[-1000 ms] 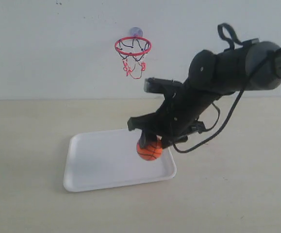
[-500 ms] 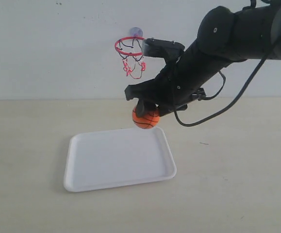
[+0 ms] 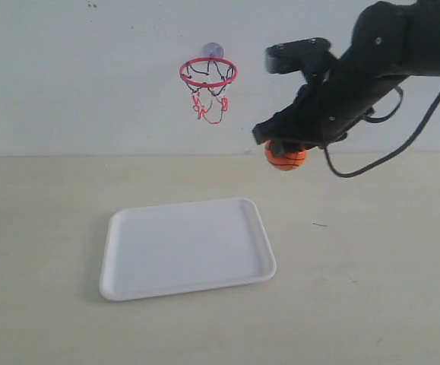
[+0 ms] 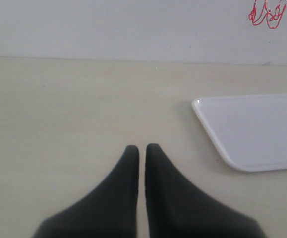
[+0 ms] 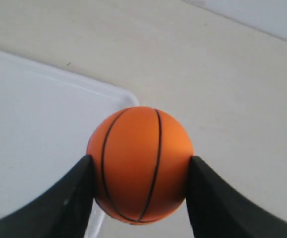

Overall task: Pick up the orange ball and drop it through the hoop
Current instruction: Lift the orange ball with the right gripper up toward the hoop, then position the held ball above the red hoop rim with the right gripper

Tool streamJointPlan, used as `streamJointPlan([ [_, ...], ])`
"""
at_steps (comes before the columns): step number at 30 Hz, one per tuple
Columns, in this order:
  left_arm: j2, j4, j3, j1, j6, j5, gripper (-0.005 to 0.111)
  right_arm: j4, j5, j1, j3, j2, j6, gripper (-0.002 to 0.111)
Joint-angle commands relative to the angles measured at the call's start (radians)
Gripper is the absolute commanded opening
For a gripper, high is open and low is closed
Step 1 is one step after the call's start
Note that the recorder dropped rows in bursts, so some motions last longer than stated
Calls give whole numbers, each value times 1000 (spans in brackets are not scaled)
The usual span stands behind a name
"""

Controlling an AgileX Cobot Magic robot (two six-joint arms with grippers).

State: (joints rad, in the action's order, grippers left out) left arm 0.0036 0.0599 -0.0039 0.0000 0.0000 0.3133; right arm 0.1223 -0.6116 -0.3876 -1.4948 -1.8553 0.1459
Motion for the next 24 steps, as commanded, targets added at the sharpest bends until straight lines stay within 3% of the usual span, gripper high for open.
streamJointPlan([
  [1, -4, 8, 4, 0, -6, 2, 4, 204, 17, 139, -5, 11, 119, 0],
  [4, -4, 8, 4, 0, -6, 2, 4, 619, 12, 213, -5, -3, 457, 0],
  [6, -4, 8, 4, 0, -6, 2, 4, 948, -20, 241, -5, -26, 808, 0],
  [9, -4, 8, 4, 0, -6, 2, 4, 1299, -88, 250, -5, -77, 1295, 0],
  [12, -4, 8, 4, 0, -6, 2, 4, 1546, -122, 248, -5, -130, 1578, 0],
  [13, -4, 8, 4, 0, -6, 2, 4, 1622, -129, 248, -5, -145, 1626, 0],
  [18, -4, 8, 4, 0, -6, 2, 4, 1622, -182, 248, -72, -245, 1672, 0],
  [24, -4, 8, 4, 0, -6, 2, 4, 1622, -187, 248, -272, -282, 1672, 0],
])
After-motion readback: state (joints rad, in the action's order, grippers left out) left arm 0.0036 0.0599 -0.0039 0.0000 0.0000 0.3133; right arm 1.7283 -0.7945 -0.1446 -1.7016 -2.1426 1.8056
